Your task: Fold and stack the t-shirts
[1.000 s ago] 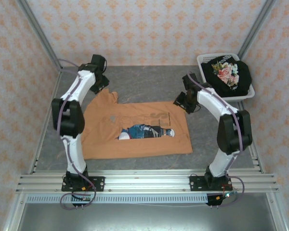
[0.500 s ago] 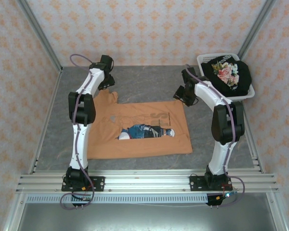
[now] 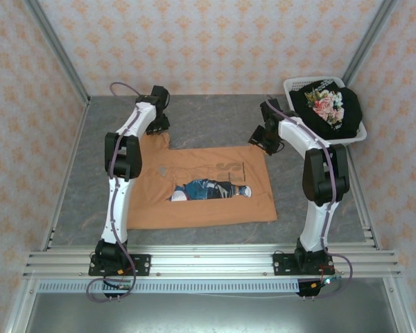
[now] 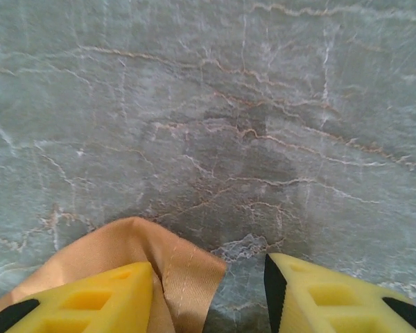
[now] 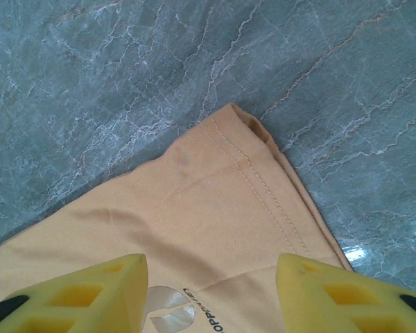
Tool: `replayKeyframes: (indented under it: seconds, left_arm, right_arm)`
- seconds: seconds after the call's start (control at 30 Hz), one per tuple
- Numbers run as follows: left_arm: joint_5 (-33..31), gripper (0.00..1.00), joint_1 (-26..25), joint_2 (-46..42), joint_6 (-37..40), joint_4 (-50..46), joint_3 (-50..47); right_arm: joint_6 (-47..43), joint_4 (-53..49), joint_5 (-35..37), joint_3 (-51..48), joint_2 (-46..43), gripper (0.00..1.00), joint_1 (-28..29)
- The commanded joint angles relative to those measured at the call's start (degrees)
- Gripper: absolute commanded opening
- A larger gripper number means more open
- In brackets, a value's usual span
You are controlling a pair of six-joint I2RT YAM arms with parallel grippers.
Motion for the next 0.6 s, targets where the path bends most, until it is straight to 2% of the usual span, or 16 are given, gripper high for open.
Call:
replayKeyframes:
  seconds: [0.0,0.17,0.3,0.5,0.57]
  left_arm:
    - [-2.90,0.40,-0.15,1.88,0.93,-2.65,1.30]
    - [-5.25,0.24,-0.23,2.08,-0.12,-5.06,1.80]
    - [-6.67,0.19,-0.23,1.85,-0.65,-7.06,2.57]
    - [-7.95,0.05,-0.15,-0.28,-1.14,-7.74,3.50]
    - [-8.16,0.04,-0.11,-1.15,-1.54,-8.09,4.11]
  right_arm:
    - [-0.03,-0.68,0.23,1.11,-0.40,0.52,-0.35]
    - [0.10,-0.64,0.29,0.69,-1.10,0.52,-0.32]
    - [0.02,-0.41,0.55,1.24,-0.75,0.51,-0.39]
    - [-0.05,-0.11,1.33,2.70,0.66,0.50,-0.58]
    - [0.06,0.10,1.73,3.32,1.51,0.50,-0.84]
